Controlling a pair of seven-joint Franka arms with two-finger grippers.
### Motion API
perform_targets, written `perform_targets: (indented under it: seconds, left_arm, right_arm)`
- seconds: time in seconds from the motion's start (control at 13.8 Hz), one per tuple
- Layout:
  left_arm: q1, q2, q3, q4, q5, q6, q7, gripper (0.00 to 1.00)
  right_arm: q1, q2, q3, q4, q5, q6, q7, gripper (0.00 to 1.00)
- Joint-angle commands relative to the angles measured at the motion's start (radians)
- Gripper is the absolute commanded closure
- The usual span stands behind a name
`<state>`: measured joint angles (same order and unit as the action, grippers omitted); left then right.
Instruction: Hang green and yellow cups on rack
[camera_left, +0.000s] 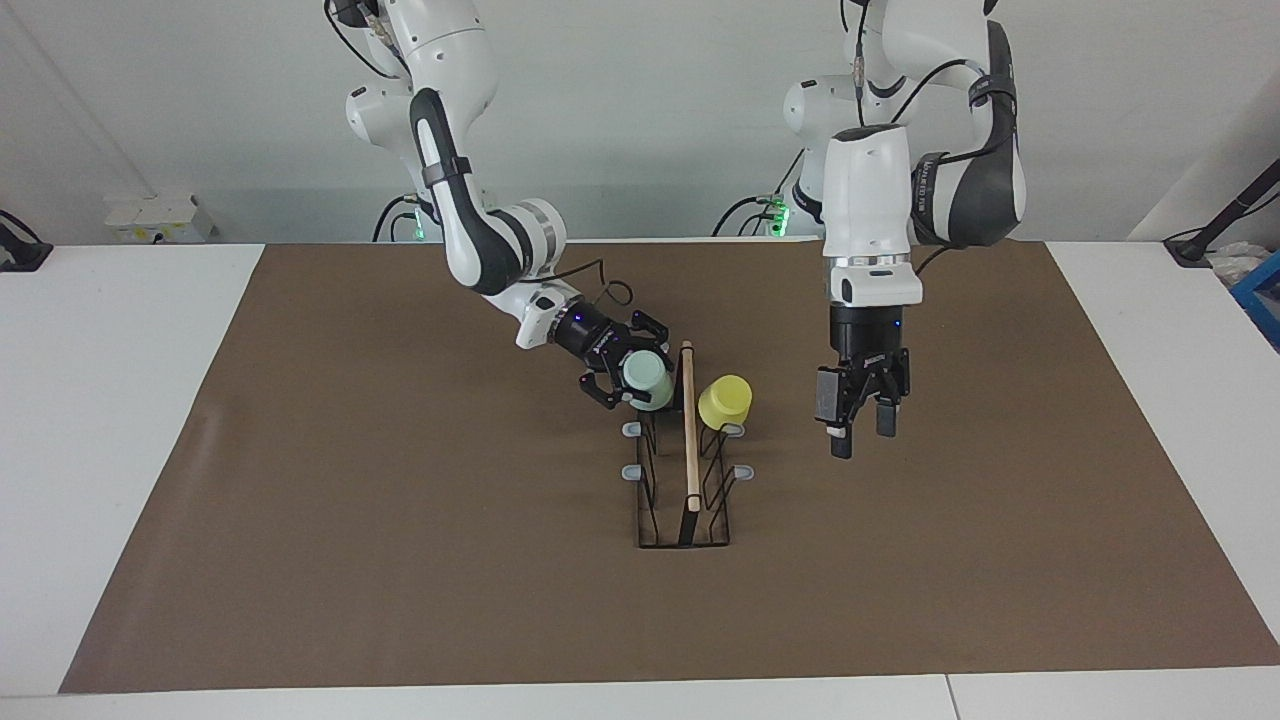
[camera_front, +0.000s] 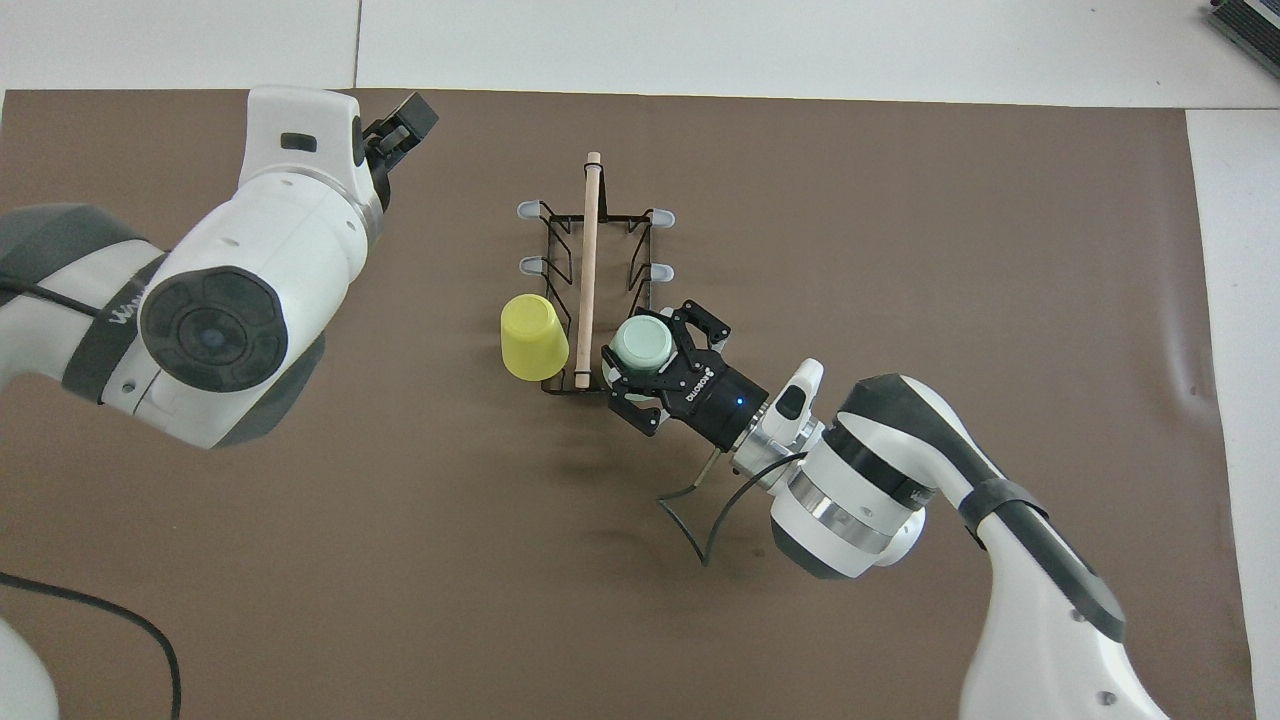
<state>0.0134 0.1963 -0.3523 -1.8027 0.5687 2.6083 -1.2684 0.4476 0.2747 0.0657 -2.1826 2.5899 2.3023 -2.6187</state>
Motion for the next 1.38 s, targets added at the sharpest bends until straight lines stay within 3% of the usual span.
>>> perform_targets:
  seconds: [0.0,0.29,0.36,0.44,0.8,1.31]
  left_arm:
    - [0.002,0.002,0.021,0.062,-0.177,-0.13,0.292,0.0]
    - [0.0,-0.075,0.134,0.062,-0.467,-0.278,0.747,0.0]
    - [-0.001,-0.096,0.166,0.062,-0.521,-0.334,0.858,0.0]
    - [-0.009,-0.118,0.206,0.062,-0.567,-0.397,0.974,0.0]
    - [-0.029,-0.193,0.349,0.062,-0.621,-0.643,1.329,0.0]
    - [-0.082,-0.225,0.47,0.095,-0.609,-0.852,1.587,0.0]
  right_arm:
    - [0.005,0.014,0.005,-0.022,0.127,-0.02,-0.076,1.0]
    - [0.005,0.014,0.005,-0.022,0.128,-0.012,-0.076,1.0]
    - [0.003,0.015,0.005,-0.02,0.128,-0.006,-0.073,0.31]
    - [0.003,0.017,0.005,-0.02,0.128,0.006,-0.073,0.0]
    - [0.003,0.024,0.005,-0.014,0.125,0.057,-0.064,0.0]
    - [0.002,0.041,0.005,-0.013,0.111,0.147,-0.047,0.0]
